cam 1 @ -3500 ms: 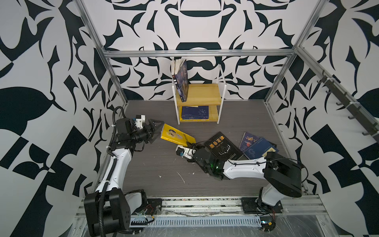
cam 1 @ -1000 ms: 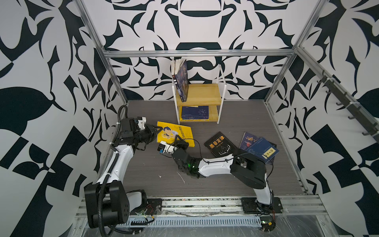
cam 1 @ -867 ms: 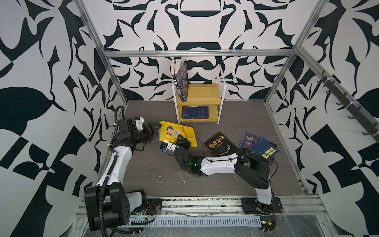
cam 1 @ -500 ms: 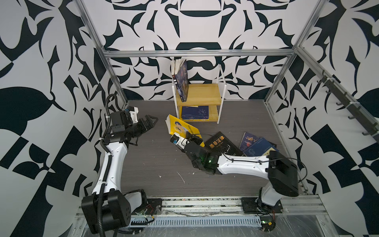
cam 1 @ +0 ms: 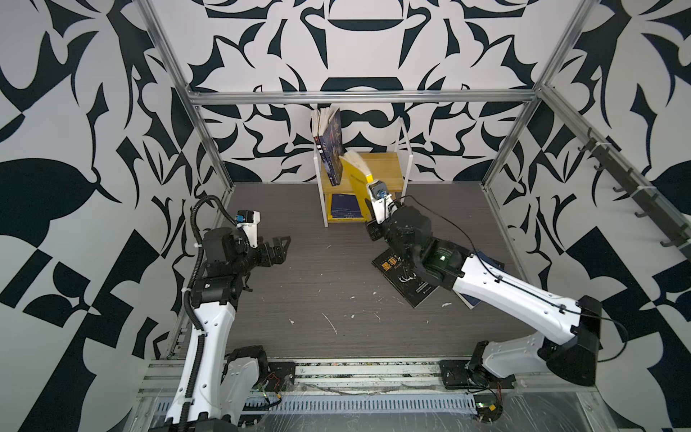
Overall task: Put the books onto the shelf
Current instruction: 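Carry the yellow book toward the shelf with the right gripper, then insert the yellow book upright onto the shelf's upper tier with the right gripper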
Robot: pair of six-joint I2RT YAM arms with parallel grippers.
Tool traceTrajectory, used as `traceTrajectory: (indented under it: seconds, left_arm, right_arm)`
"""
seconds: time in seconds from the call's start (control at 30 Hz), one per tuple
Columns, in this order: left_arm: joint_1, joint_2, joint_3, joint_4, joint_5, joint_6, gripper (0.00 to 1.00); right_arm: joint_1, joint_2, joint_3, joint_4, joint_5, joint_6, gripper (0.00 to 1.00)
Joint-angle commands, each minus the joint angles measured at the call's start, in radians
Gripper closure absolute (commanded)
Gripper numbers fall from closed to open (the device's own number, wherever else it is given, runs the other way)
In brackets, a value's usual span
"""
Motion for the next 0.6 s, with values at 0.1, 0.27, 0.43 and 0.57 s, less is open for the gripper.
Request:
traceTrajectory:
  seconds: [0.1,0.27,0.43,0.57]
  left_arm:
    - [0.029,-0.068,-0.117,0.177,0.072,0.09,0.0]
    - [0.035,-0.099,-0.212,0.253,0.129,0.046,0.01]
    - [0.04,-0.117,-0.303,0.358,0.215,0.016,0.0]
    - [0.056,-0.13,-0.331,0.407,0.258,-0.004,0.0]
  right_arm:
    - [-0.125,0.053,0.096,0.274,-0.048,0.157,1.0]
    - [-0.166,0.242,0.203,0.508,0.006,0.123,1.0]
    - [-0.198,0.473,0.363,0.693,0.003,0.019,1.0]
    - [-0.224,0.655,0.542,0.691,0.001,-0.002,1.0]
